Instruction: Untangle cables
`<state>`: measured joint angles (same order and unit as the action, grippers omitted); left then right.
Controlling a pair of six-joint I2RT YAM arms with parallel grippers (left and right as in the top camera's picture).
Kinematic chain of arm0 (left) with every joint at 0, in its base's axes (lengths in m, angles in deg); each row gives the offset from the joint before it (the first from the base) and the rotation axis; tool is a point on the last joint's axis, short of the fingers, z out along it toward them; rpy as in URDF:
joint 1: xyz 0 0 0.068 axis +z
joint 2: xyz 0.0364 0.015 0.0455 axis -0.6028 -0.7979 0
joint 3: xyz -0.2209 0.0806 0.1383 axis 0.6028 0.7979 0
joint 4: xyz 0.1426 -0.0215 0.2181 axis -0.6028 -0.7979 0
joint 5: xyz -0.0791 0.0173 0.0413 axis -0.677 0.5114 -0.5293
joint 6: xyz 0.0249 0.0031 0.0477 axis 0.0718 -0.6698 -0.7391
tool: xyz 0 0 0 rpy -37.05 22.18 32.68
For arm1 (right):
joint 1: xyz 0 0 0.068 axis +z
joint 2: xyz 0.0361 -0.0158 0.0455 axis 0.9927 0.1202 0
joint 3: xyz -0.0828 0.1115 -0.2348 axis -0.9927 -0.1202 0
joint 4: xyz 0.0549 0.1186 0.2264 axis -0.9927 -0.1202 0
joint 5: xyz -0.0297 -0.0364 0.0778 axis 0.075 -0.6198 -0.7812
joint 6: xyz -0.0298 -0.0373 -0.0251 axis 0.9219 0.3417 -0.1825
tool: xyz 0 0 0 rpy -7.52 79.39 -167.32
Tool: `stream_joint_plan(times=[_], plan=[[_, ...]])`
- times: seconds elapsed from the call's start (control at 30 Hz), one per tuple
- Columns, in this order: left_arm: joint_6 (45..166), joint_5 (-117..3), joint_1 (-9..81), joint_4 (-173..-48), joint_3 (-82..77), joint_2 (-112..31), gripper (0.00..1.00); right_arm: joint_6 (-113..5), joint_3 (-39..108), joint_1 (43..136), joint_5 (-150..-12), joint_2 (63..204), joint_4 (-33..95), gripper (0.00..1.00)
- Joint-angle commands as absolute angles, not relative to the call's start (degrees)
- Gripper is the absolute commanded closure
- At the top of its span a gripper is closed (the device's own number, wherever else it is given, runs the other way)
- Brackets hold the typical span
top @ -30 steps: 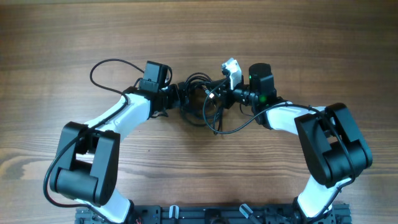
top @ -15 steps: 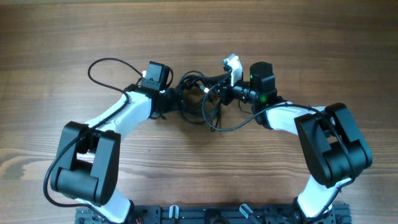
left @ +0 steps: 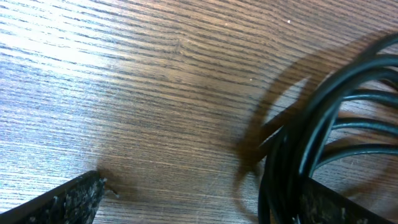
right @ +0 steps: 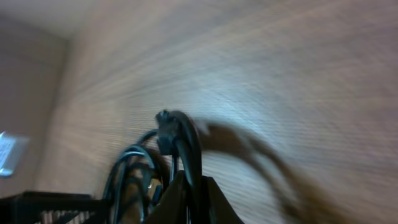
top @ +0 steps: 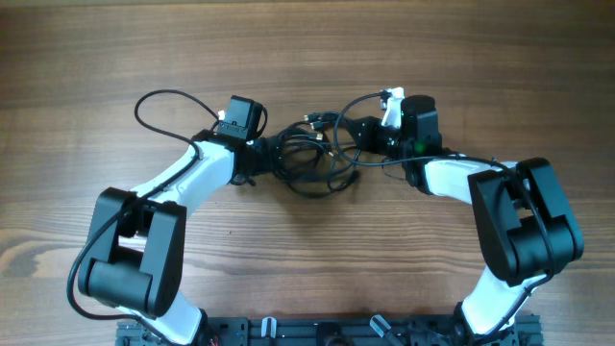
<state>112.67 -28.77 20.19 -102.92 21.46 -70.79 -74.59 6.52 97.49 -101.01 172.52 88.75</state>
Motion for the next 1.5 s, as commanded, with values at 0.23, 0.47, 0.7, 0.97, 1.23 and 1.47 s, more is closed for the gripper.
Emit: stream_joint_plan(times=[0.23, 0.47, 0.7, 0.97, 1.23, 1.47], plan=[[113.3, -27.4, 20.8, -105.1, 25.7, -75.4, 0.00, -68.5, 6.3, 96.4, -93.0, 173.2, 79.1, 0.00], [110.3, -27.9, 20.8, -103.8, 25.7, -75.4, 0.00, -56.1, 6.3, 96.4, -99.0, 173.2, 82.3, 0.01], [83.1, -43.3, 20.8, -95.7, 25.7, -75.4, 0.00, -50.1, 6.3, 96.4, -93.9, 173.2, 82.0, 0.00], [71.1, -46.8, 20.8, -89.9, 25.7, -75.4, 0.00, -40.7, 6.3, 97.1, -89.2, 173.2, 78.4, 0.00], [73.4, -47.0, 20.8, -89.3, 25.7, -75.4, 0.00, -32.6, 6.3, 100.1, -84.5, 173.2, 71.7, 0.01], [77.8, -47.0, 20.8, -89.7, 25.7, -75.4, 0.00, -33.0, 6.3, 100.1, -72.1, 173.2, 64.2, 0.00]])
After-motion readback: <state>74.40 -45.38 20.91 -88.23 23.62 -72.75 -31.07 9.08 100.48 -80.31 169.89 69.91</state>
